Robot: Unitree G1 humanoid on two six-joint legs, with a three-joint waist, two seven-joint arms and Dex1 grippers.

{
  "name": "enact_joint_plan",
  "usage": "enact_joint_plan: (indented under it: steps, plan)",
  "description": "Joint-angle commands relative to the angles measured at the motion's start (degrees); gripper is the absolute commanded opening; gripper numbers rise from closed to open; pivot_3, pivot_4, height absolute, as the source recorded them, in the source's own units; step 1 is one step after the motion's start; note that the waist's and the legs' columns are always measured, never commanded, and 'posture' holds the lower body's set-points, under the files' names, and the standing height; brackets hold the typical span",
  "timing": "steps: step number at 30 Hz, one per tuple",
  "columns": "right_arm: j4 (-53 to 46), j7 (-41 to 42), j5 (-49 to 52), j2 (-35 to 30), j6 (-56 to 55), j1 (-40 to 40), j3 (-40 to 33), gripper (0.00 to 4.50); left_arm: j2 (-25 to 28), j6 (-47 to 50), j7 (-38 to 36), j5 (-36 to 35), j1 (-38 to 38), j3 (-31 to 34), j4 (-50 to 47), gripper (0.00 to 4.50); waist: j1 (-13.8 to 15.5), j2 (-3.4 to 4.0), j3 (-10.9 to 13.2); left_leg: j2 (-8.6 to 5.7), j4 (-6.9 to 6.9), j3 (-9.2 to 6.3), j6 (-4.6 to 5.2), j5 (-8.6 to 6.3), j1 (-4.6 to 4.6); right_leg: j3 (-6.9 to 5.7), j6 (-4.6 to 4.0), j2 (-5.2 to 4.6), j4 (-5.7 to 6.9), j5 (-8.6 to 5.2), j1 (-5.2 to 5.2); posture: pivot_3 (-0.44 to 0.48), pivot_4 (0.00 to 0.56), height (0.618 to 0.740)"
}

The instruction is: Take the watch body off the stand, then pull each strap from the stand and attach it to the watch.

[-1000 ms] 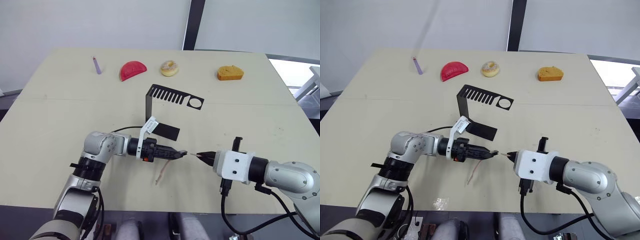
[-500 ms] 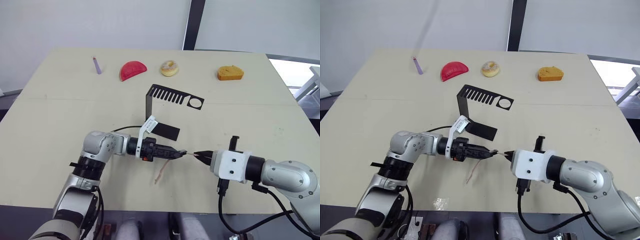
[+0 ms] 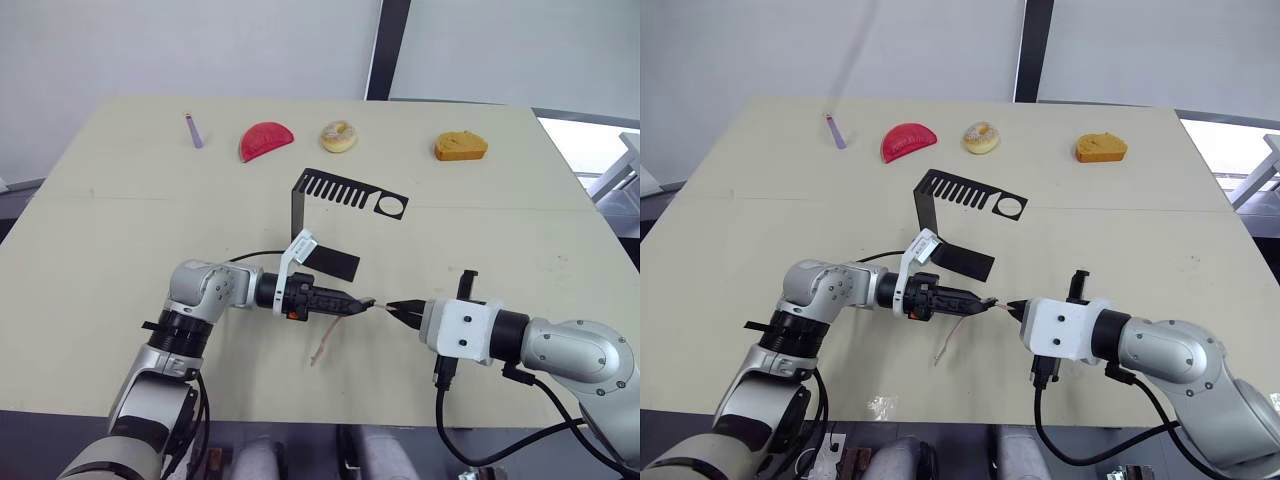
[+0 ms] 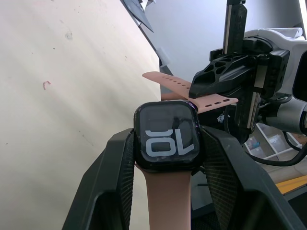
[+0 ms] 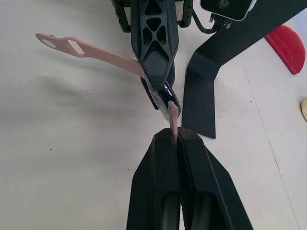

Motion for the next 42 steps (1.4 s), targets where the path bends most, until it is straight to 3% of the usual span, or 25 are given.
enact_joint_plan:
  steps: [1, 42]
  plan:
    - [-1.24, -0.20, 0.01, 0.16, 0.11, -0.50, -0.80, 0.00, -0.11, -0.38, -0.47, -1.49, -0.86, 1.12, -1.35, 1.60, 0.00, 0.00, 0.00, 0.00, 0.00, 0.00, 0.00, 0.00, 0.00, 0.00, 0.00, 0.00, 0.00, 0.00, 0.00, 0.000, 0.150, 0.737]
    - [-2.08, -0.35, -0.52, 0.23, 2.42, -2.67, 1.07, 0.00, -1.47, 0.86, 1.64, -3.61, -1.13, 1.86, -3.08, 1.60, 0.01, 0.00, 0.00, 0.00, 0.00, 0.00, 0.00, 0.00, 0.00, 0.00, 0.00, 0.00, 0.00, 0.00, 0.00, 0.000, 0.150, 0.737]
